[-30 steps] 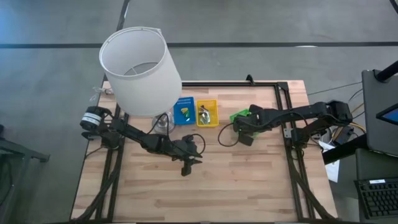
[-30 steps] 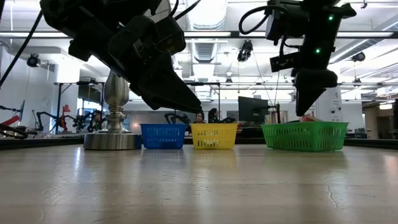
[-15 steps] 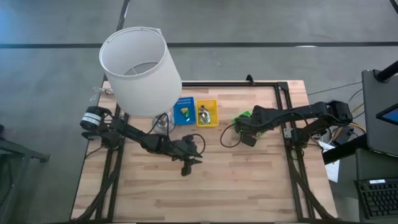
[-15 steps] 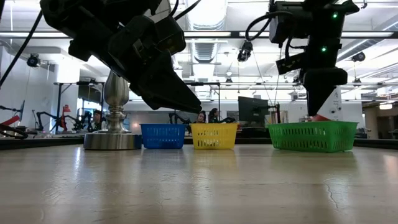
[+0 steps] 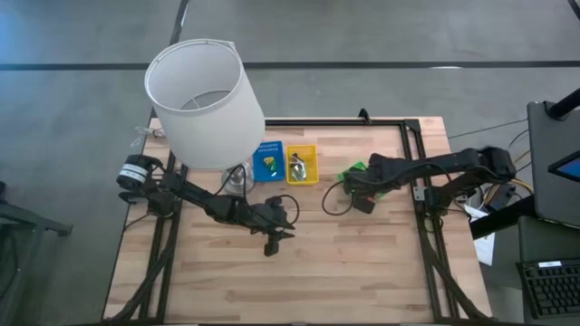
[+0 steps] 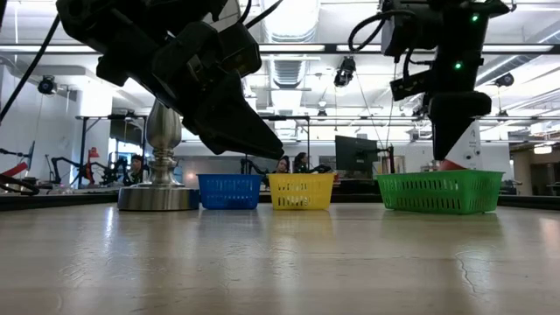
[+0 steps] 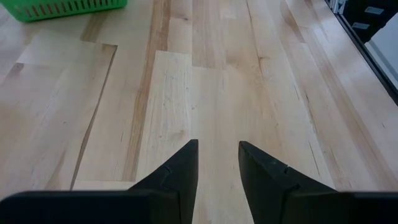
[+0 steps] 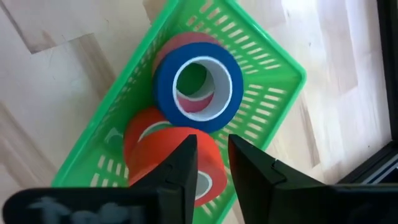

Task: Pick and place Stapler, Stapler remover, tape
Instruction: Put the red tape into the green bin, then return to Home Position

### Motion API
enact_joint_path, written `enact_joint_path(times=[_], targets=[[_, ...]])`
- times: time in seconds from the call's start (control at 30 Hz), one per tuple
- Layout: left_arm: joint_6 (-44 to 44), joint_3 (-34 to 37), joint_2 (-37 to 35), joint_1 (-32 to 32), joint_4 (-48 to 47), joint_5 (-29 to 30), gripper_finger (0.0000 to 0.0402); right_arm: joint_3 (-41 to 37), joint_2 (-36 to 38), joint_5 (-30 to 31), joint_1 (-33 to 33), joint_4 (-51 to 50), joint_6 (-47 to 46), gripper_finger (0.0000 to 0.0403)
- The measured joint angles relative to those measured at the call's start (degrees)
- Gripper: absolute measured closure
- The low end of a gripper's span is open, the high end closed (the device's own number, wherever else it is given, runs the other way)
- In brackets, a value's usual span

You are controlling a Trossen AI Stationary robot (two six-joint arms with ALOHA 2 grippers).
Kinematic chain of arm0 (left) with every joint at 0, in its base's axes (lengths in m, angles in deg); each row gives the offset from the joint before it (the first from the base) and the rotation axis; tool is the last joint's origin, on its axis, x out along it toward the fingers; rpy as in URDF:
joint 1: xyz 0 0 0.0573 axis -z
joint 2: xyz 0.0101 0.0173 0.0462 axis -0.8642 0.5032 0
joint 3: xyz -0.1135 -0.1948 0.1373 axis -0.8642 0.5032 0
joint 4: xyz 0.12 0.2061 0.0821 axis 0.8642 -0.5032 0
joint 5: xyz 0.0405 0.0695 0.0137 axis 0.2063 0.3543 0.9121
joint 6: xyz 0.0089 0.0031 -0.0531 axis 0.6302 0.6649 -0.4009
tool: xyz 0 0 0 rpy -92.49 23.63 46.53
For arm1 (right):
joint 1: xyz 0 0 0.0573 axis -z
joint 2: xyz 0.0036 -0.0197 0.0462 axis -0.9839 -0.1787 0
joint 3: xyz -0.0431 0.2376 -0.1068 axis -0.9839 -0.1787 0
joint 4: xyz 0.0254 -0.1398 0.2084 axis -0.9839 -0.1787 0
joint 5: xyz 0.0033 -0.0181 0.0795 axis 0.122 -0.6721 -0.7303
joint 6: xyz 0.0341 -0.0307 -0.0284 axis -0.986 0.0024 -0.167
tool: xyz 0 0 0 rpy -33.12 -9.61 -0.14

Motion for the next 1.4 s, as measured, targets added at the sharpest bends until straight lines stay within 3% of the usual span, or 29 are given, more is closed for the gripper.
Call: enact_joint_path(times=[0.33,0.6,0.87,1.07,1.2,1.4], targets=[[0.0,0.0,0.0,0.0,0.0,0.0,0.0284,0.0,6.9,0.3,-2.6,-0.2,-1.6,0.0302],[0.2,-0.1,0.0,0.0,0.7,0.2,0.0284,-0.3,10.3,7.5,-2.6,4.3,-0.5,0.0312],[4.6,-0.1,-5.3,0.0,-3.2,6.5,0.0284,-0.4,11.3,0.4,-4.6,10.5,8.8,0.0330],[6.3,0.2,-15.3,2.1,-14.7,19.2,0.0309,-2.4,18.8,-3.2,-7.5,12.9,10.2,0.0351],[10.2,3.4,-21.7,5.3,-15.2,24.9,0.0352,-8.8,27.6,-4.8,-9.6,22.5,15.5,0.0372],[11.6,12.7,-31.6,7.1,-8.6,27.2,0.0396,-22.6,42.1,-14.9,-9.6,44.9,23.1,0.0394]])
